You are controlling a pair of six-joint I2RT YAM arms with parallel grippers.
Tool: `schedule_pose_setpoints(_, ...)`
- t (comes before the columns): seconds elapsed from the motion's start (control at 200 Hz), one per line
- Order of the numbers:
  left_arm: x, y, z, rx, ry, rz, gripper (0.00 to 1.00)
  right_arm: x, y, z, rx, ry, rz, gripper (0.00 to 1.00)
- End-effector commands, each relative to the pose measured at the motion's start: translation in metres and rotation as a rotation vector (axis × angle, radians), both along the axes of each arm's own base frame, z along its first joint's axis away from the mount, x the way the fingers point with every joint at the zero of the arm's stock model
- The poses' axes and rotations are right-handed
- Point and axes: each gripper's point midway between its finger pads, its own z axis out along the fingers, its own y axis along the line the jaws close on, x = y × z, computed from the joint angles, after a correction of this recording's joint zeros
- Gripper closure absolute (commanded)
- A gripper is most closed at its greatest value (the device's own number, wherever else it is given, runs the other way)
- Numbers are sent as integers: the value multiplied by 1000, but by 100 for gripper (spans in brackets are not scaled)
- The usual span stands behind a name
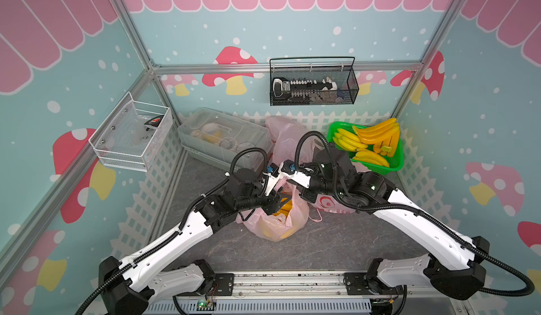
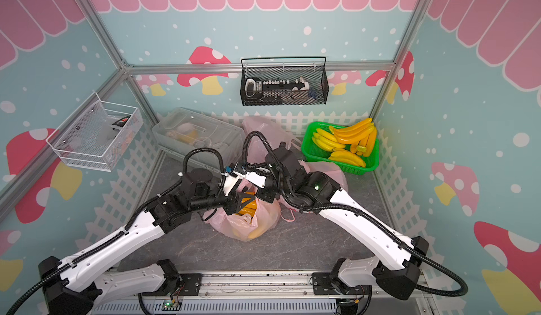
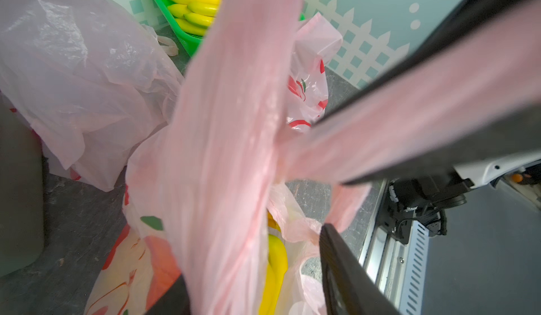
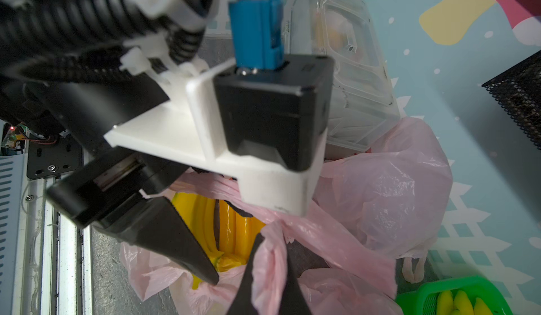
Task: Place the banana into a plastic bag & tie a knot
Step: Cross the plastic bag at the center of the board.
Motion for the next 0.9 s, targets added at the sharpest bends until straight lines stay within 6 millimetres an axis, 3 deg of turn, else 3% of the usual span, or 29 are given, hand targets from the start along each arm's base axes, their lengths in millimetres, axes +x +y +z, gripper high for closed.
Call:
schedule_pose_setpoints(0.0,-3,-9,20,-59,-85,-55,45,-5,2,-1,-18,-9,36,100)
schedule_pose_setpoints(0.325,5,-25,19,-43,-109,-113,39,-11,4,-1,-16,-7,57,100)
schedule_pose_setpoints(0.51,8,-29,20,-45,-123,-127,42,-12,6,-3,-11,3,65,100)
schedule_pose_setpoints(0.896,13,-29,12,-35,-120,-100,81,-15,11,-5,15,35,73,96)
